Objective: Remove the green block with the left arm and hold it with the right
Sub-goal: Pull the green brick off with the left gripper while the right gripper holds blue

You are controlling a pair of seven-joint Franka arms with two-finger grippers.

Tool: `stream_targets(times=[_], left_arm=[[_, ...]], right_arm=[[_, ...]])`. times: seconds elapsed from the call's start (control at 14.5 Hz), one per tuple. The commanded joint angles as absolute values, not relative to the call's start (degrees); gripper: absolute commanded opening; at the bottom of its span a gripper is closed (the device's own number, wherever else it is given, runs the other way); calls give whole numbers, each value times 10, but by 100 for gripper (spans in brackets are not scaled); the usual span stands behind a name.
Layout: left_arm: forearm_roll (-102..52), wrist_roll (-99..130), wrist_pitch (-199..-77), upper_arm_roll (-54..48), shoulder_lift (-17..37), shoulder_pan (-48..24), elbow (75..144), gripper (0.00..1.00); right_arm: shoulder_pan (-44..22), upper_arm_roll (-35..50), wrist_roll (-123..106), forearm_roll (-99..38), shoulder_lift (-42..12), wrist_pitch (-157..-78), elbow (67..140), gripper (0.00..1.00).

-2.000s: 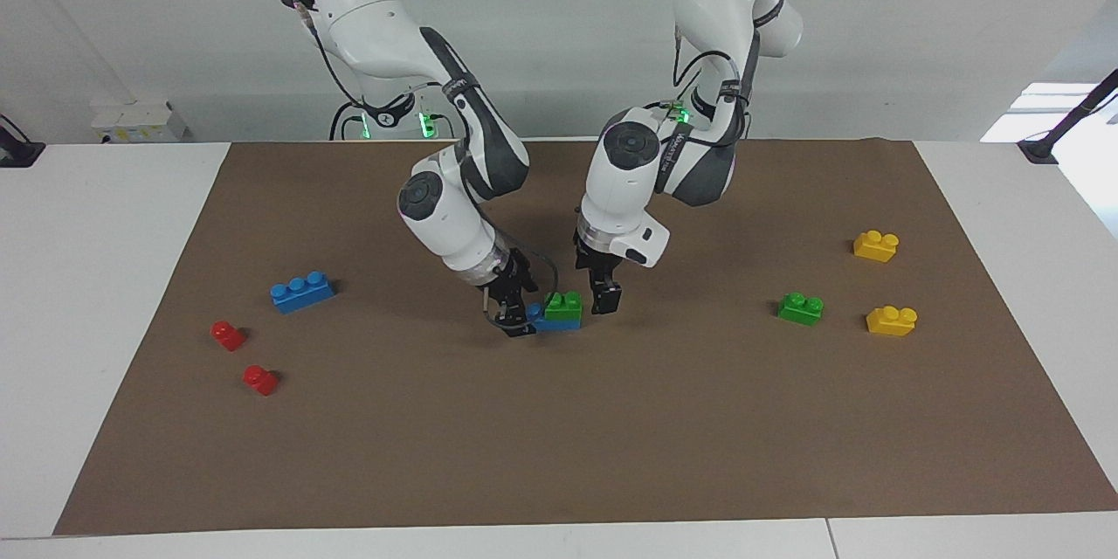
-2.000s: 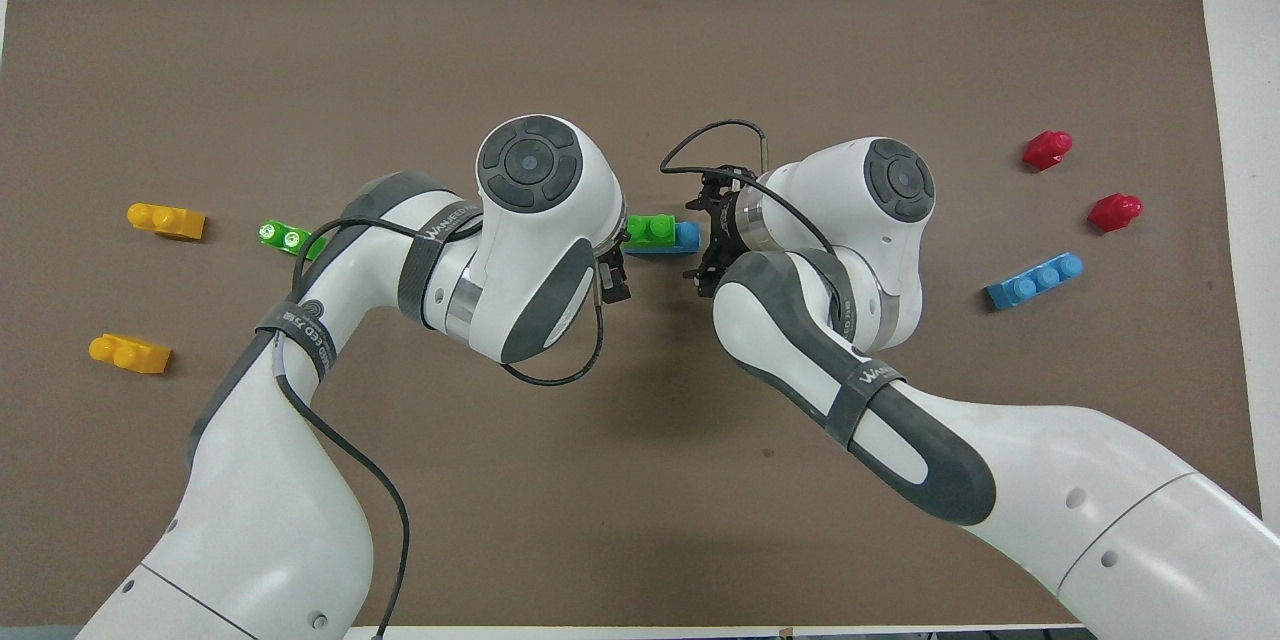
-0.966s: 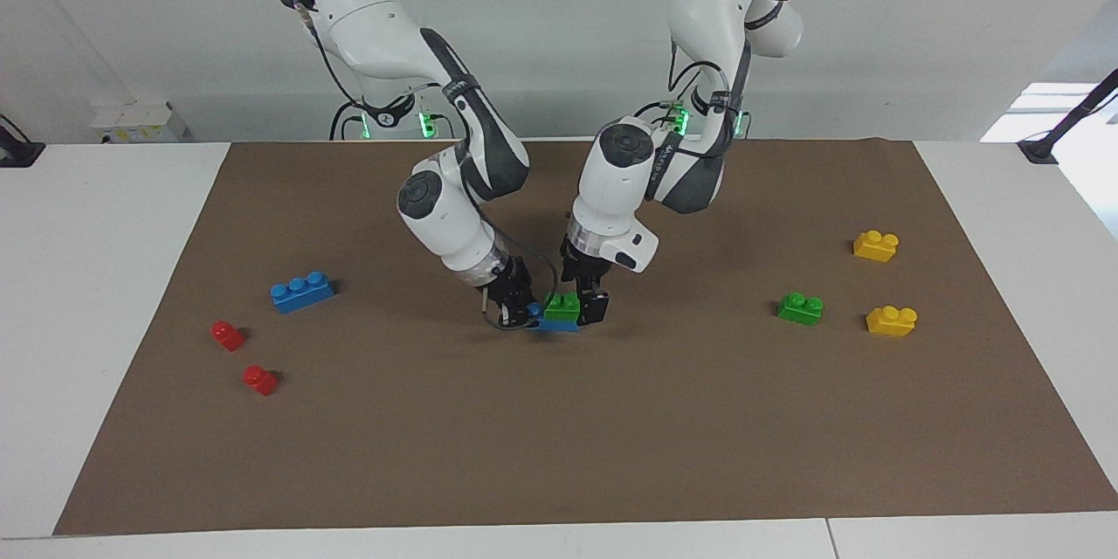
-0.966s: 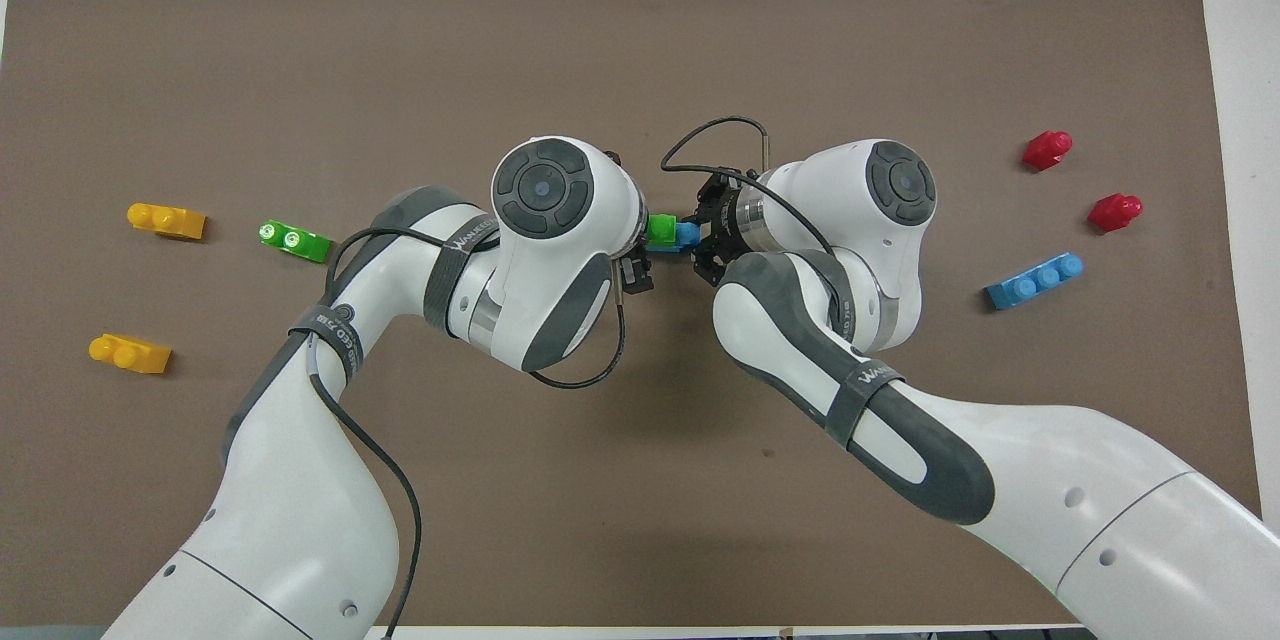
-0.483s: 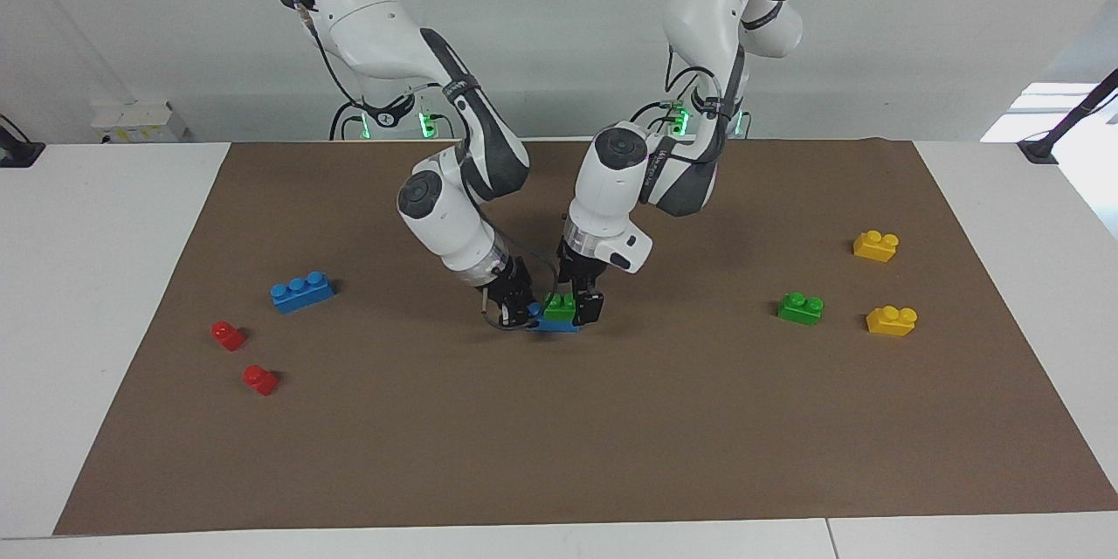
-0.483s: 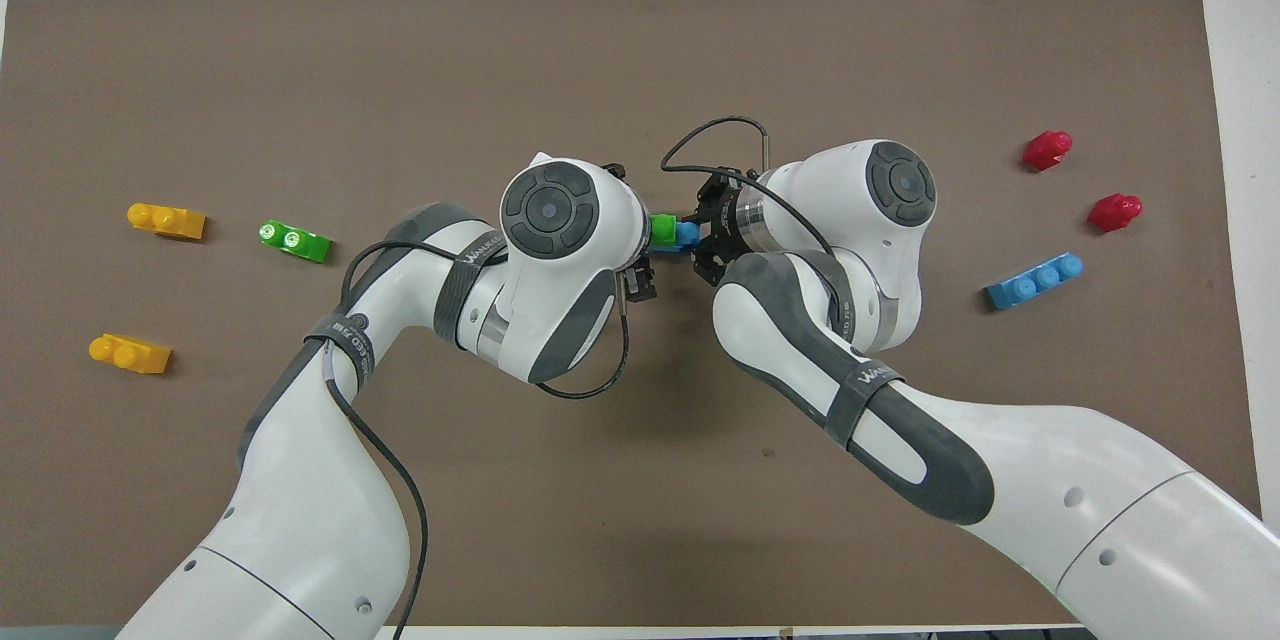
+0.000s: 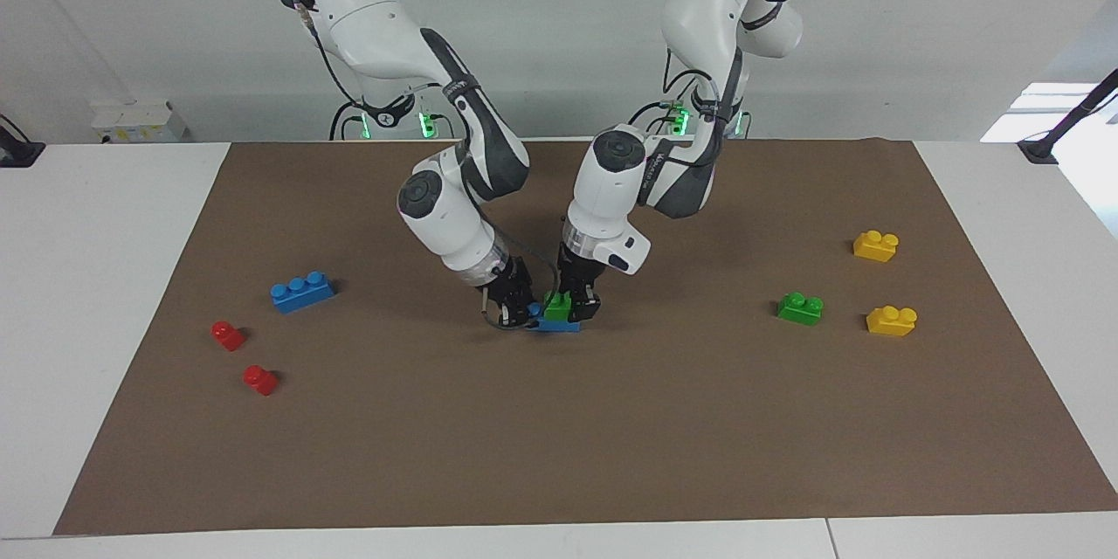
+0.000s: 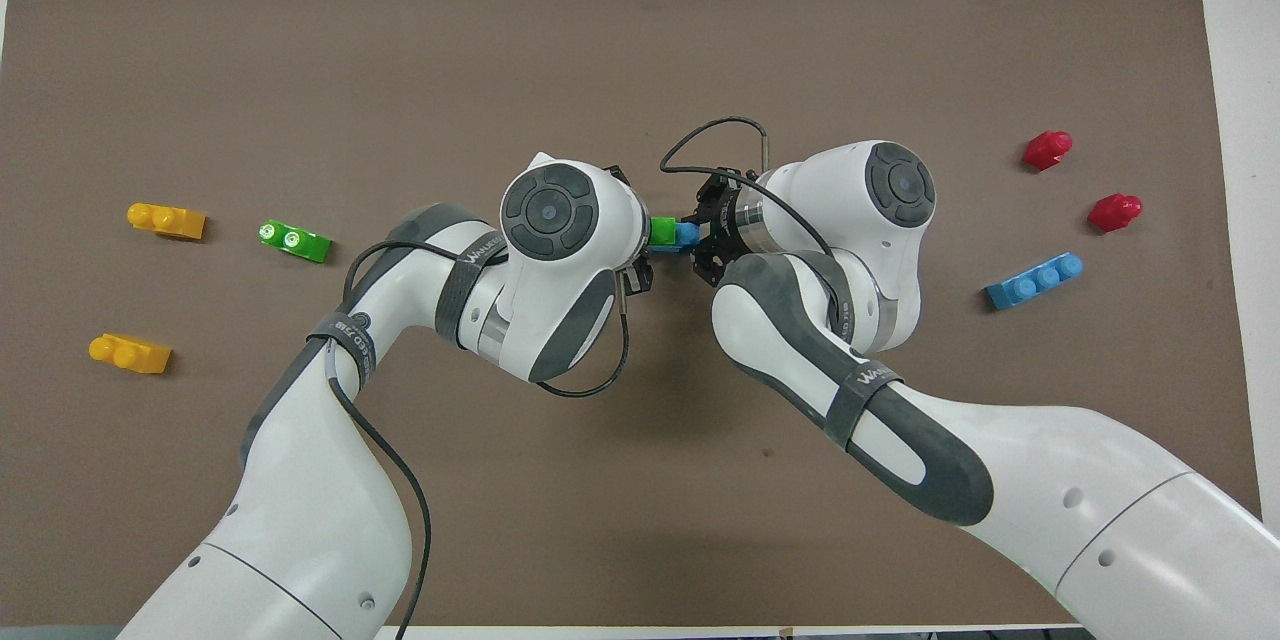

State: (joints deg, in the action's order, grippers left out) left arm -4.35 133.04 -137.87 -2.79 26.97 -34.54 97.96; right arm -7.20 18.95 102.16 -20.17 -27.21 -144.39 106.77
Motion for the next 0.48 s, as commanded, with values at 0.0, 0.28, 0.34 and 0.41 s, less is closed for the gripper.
stream_targets(times=[0.0, 0.28, 0.34, 0.41], left_arm=[[-49, 1325, -1355, -26, 269, -355, 969, 17], [-45, 1318, -1294, -26, 280, -345, 926, 16], [-44, 1312, -1279, -26, 283, -345, 913, 15], [-45, 1310, -1270, -26, 283, -343, 904, 15]], right_arm=[[-75, 192, 1023, -215, -277, -1466, 1075, 0], [-75, 192, 1023, -215, -277, -1466, 1075, 0], [-75, 192, 1023, -215, -277, -1467, 1075, 0], [-75, 192, 1023, -215, -277, -1466, 1075, 0]])
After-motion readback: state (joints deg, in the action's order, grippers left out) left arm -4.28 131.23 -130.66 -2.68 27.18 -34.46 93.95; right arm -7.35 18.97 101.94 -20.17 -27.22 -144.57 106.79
